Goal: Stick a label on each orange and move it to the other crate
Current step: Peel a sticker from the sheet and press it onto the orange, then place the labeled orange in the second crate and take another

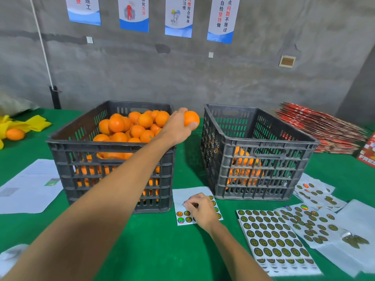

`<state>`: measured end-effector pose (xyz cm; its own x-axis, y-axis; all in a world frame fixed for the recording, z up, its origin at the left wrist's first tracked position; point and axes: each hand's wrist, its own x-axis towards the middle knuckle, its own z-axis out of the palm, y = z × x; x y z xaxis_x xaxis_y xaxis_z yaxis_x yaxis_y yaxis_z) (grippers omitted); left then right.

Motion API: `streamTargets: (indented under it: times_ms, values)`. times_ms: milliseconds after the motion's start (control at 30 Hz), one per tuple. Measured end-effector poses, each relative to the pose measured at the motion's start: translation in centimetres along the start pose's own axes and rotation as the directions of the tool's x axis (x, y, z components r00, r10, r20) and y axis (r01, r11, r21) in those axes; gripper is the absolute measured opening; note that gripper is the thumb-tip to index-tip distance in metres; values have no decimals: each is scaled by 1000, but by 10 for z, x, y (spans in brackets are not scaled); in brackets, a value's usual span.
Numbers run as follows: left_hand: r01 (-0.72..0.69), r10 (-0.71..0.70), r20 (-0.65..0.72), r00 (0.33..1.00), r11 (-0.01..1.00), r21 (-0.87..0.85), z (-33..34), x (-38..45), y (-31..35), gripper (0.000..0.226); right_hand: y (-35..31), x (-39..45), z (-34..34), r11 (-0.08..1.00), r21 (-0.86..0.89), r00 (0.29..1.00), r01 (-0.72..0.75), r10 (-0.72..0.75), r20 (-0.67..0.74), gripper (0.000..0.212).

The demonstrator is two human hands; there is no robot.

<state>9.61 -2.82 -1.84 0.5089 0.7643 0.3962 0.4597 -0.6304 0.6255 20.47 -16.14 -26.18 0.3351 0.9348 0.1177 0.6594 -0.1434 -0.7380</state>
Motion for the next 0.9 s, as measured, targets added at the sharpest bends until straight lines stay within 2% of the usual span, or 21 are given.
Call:
streamTargets:
  times_ms: [100,167,233,300,367,500,600,700,800,900]
  values:
    - [-12,13,11,1000,1000,-28,0,0,-2,73,-7,4,-4,981,156,991,-112,122,-58,18]
    - [-64,68,44,997,994,-91,-1,-2,-4,70,-17,8,-13,948,293,978,-129,171,-123,17]
    - [-152,165,72,984,975,-160,-1,-3,-6,64,-34,15,-27,934,355,963,-40,131,-236,13]
    - [-185,202,72,977,963,-199,1,-1,-7,54,-57,23,-45,913,394,937,107,41,-348,11]
    - [-160,177,46,983,957,-243,3,2,-6,46,-84,31,-66,868,438,894,235,-15,-448,11]
    - [-36,56,33,998,898,-439,4,4,-4,40,-129,48,-108,816,432,796,385,-56,-603,13]
    - [78,-64,44,997,790,-608,1,3,1,34,-153,51,-128,756,453,768,472,-101,-632,14]
    - [135,-122,68,990,722,-678,-4,0,6,32,-167,54,-138,729,444,740,521,-128,-660,13]
    - [128,-110,70,991,726,-676,-8,-4,8,33,-176,56,-143,751,435,779,496,-163,-606,29]
    - [94,-68,65,996,760,-643,-9,-7,9,30,-180,59,-144,811,345,795,473,-223,-564,34]
